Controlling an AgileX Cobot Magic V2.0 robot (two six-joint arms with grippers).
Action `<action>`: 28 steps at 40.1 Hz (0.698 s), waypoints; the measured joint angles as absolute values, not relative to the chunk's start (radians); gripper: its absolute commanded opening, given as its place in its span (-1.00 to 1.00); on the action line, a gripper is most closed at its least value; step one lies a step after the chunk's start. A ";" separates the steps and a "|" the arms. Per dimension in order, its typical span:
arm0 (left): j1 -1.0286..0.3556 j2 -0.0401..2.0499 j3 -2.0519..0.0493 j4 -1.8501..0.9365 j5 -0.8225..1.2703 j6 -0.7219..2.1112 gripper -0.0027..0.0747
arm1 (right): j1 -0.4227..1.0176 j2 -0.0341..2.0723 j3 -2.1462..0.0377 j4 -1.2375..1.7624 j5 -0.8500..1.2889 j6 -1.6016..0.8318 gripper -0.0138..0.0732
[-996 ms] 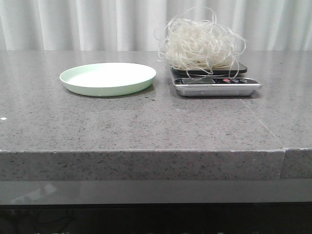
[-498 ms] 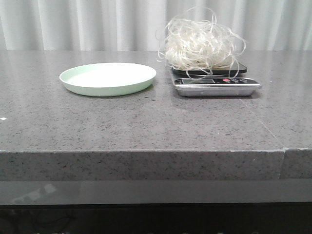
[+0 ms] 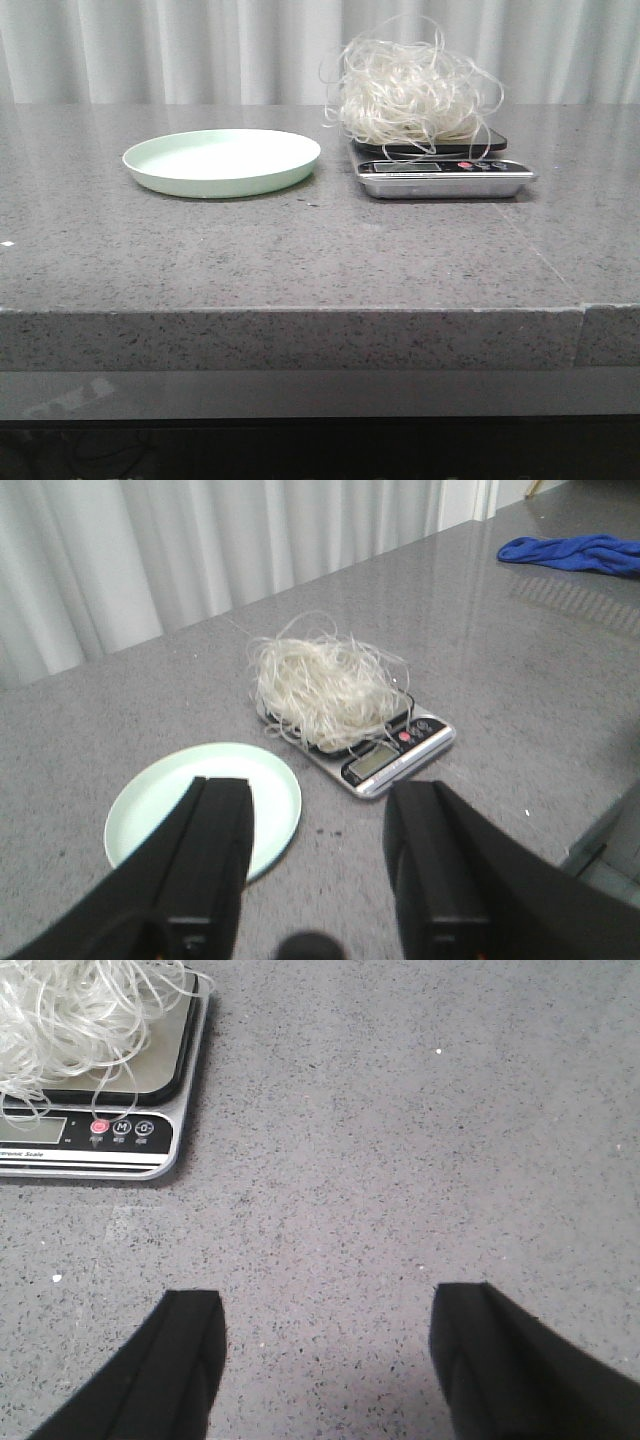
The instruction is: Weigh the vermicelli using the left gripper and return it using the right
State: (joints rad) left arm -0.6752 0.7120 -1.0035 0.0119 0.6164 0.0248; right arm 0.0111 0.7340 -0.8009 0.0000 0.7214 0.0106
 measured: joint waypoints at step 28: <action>-0.675 0.419 -0.710 0.008 0.592 0.025 0.12 | 0.149 0.871 -0.880 0.124 0.730 -0.054 0.59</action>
